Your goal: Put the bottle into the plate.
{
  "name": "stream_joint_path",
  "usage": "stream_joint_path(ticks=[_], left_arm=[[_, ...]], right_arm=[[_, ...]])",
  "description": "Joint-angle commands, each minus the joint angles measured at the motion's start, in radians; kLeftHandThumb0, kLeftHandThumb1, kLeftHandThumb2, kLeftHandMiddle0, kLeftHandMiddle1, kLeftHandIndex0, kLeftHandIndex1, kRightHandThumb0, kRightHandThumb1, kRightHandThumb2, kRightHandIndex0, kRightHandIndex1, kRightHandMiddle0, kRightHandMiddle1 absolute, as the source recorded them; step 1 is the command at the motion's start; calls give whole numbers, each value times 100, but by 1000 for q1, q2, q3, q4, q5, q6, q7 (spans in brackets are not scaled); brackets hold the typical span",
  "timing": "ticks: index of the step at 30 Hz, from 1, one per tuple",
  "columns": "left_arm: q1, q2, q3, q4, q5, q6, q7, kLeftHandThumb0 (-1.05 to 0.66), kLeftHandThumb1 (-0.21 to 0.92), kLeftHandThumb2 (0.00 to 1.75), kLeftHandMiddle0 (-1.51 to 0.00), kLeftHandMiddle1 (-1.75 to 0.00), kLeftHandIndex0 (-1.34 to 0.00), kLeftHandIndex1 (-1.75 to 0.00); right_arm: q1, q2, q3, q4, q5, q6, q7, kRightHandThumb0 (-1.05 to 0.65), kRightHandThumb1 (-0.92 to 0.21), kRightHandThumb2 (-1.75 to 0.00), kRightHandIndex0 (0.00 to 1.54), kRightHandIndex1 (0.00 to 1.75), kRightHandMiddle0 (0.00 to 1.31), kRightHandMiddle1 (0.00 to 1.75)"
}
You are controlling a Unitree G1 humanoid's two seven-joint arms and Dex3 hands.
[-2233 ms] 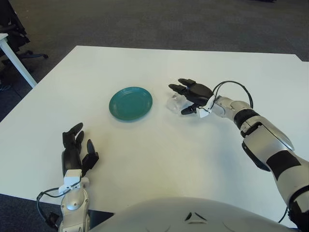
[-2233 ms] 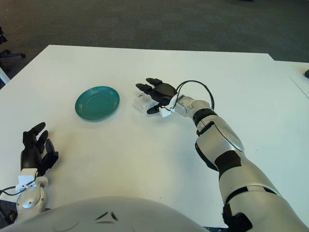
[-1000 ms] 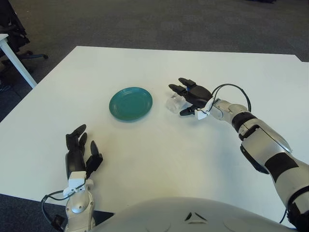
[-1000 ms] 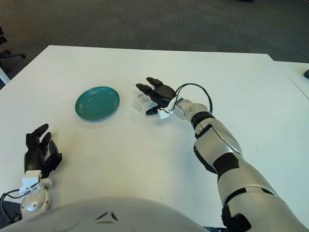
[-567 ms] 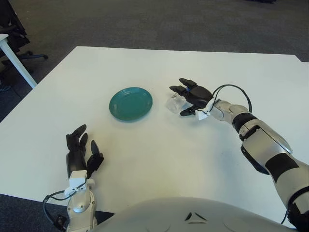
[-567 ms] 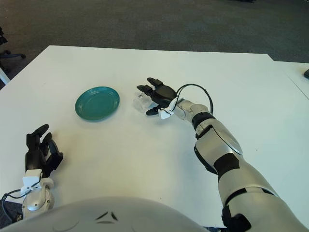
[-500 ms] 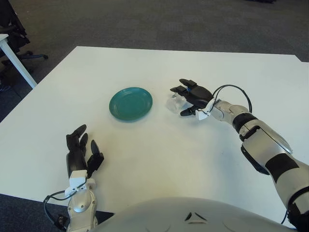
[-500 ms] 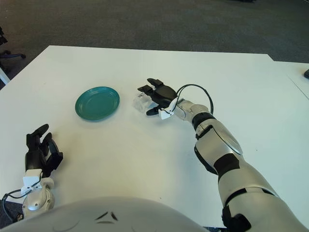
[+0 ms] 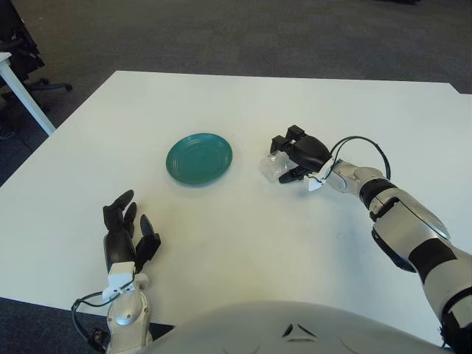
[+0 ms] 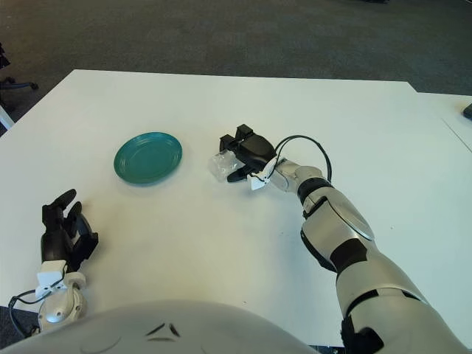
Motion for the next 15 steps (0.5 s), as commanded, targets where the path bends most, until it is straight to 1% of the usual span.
stream_joint_path(ticks=[1,4,10,12,15], left_arm=[[2,-3,-4,21,2,-14,5,-80,92,88,-45,-29,-9,-106],[6,-5,-3,21,-3,-17,3,-80,92,89,-45,-29,-9,-106],[17,6,11,45,-24,-54,-6,-80,92,89,-45,-30,-10,-106],[7,1,6,46,-13,-50,3,-80,92,89,-45,-30,-10,-107],[30,-26,-11,-38,-2,8,11,-80,92,89,-46,-30,-10,-106]], right_arm=[[25,-11,17,20,-21,8,46,-83,-92,-39,108,175,95,175],[22,-13,21,19,-25,7,42,-83,-92,-43,115,175,100,175],[15,-20,45,9,-48,1,-4,-84,-92,-51,122,175,105,175],[13,-22,50,10,-49,2,-11,-85,-92,-53,123,175,106,175],[9,-23,55,8,-48,0,-16,-87,-92,-56,125,175,108,175]])
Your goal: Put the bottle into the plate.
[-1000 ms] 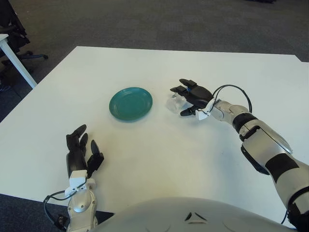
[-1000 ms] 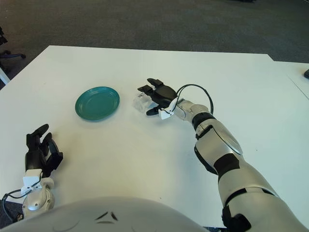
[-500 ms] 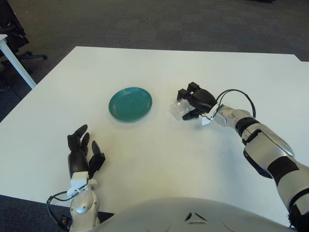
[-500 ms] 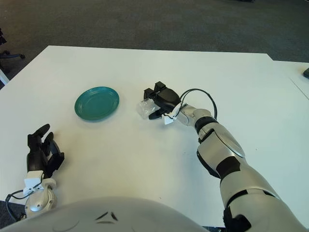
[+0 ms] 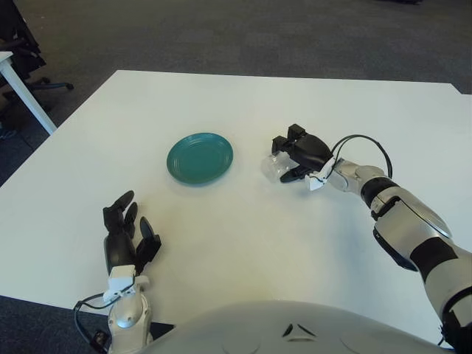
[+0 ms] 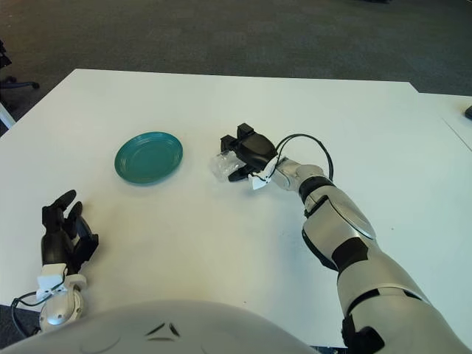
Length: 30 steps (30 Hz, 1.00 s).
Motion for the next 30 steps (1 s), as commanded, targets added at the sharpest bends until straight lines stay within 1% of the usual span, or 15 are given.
stream_joint_path(ticks=[1,12,15,17,19,20,22,25,26,28,30], left_arm=[[23,-27,-10,-56,1,52,12,-81,92,89,-46,-30,-10,-106],[12,-38,-5,-62,-13,81,14,-80,92,88,-45,-31,-9,-105],[9,-37,-5,-57,-12,87,17,-81,92,88,-45,-31,-9,-105],[9,-36,-6,-57,-13,92,15,-81,92,88,-45,-31,-9,-104],[6,-35,-5,-57,-15,96,14,-82,92,89,-44,-31,-8,-104],[6,-34,-6,-57,-17,97,13,-82,92,89,-44,-30,-8,-104],[7,-33,-7,-59,-19,99,11,-82,92,89,-44,-30,-8,-103],[5,-31,-6,-55,-23,100,9,-82,92,90,-43,-30,-8,-103],[5,-30,-7,-54,-24,99,8,-82,92,90,-43,-30,-8,-103],[3,-28,-7,-52,-24,103,6,-82,92,91,-43,-29,-8,-103],[-3,-26,-6,-49,-24,111,7,-81,92,91,-43,-29,-8,-103]], right_arm=[[15,-13,24,10,-38,-1,19,-87,-92,-57,125,175,108,175],[10,-14,23,10,-24,-13,23,-91,-92,-62,128,175,112,175],[9,-13,22,10,-23,-13,20,-89,-92,-61,129,175,113,175],[9,-13,24,8,-27,-9,1,-87,-92,-60,129,175,112,175],[9,-11,25,8,-30,-6,-15,-78,-91,-57,130,175,111,175],[8,-11,28,6,-34,-3,-33,-76,-90,-56,130,175,111,175],[6,-11,32,5,-40,0,-54,-68,-85,-63,131,175,110,175],[1,-7,35,4,-48,2,-76,-63,-80,-69,131,175,109,175],[-14,-4,29,-10,-45,-11,-84,-63,-79,-71,131,175,109,175],[-41,1,19,-35,-38,-38,-100,-58,-74,-79,132,175,109,175],[-65,4,9,-57,-34,-60,-122,-55,-72,-86,134,175,111,175]])
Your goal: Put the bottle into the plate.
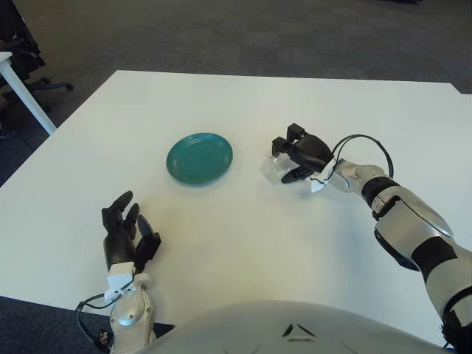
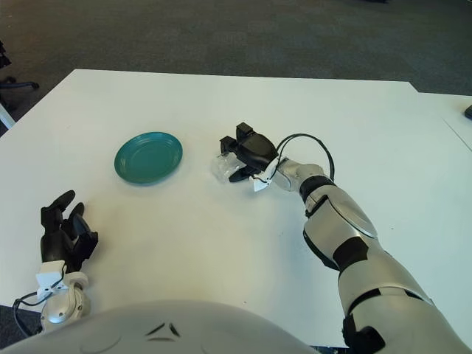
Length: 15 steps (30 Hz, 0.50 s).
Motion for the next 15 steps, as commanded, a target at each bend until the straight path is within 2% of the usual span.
stream_joint_path(ticks=[1,8,15], left_arm=[[-8,2,1,12,-2,30,-4,-81,92,92,-43,-29,-8,-103],[-30,4,-2,28,11,45,5,-81,92,91,-42,-28,-8,-103],[-58,-1,-16,49,46,57,23,-82,92,91,-43,-29,-7,-103]], right_arm=[[-61,8,-15,-45,-7,-38,-45,-54,-69,-88,135,175,110,175],[-100,27,-16,-59,-28,-44,-123,-49,-63,-96,136,175,111,175],[-134,79,-14,-65,-20,-62,-109,-46,-60,-100,134,175,108,175]])
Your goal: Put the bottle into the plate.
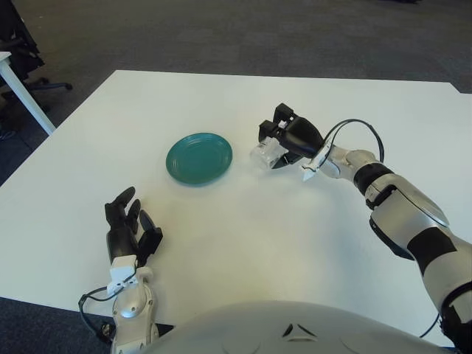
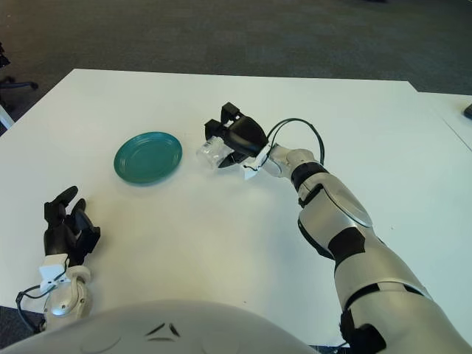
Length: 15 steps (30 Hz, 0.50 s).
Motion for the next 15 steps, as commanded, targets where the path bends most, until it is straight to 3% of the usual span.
stream_joint_path(ticks=[1,9,15], left_arm=[[-7,-5,-11,27,19,31,11,-82,92,90,-44,-29,-7,-103],[-14,-18,-31,25,30,37,25,-84,92,90,-44,-30,-7,-102],[-19,-26,-41,32,34,32,34,-84,92,89,-44,-30,-7,-102]], right_arm=[[-23,34,-3,-15,-8,-16,10,-46,-60,-101,134,175,107,175],[-39,105,13,-21,-23,-25,30,-42,-54,-107,133,175,108,175],[-57,122,26,-21,-48,-9,29,-41,-51,-112,136,175,112,175]])
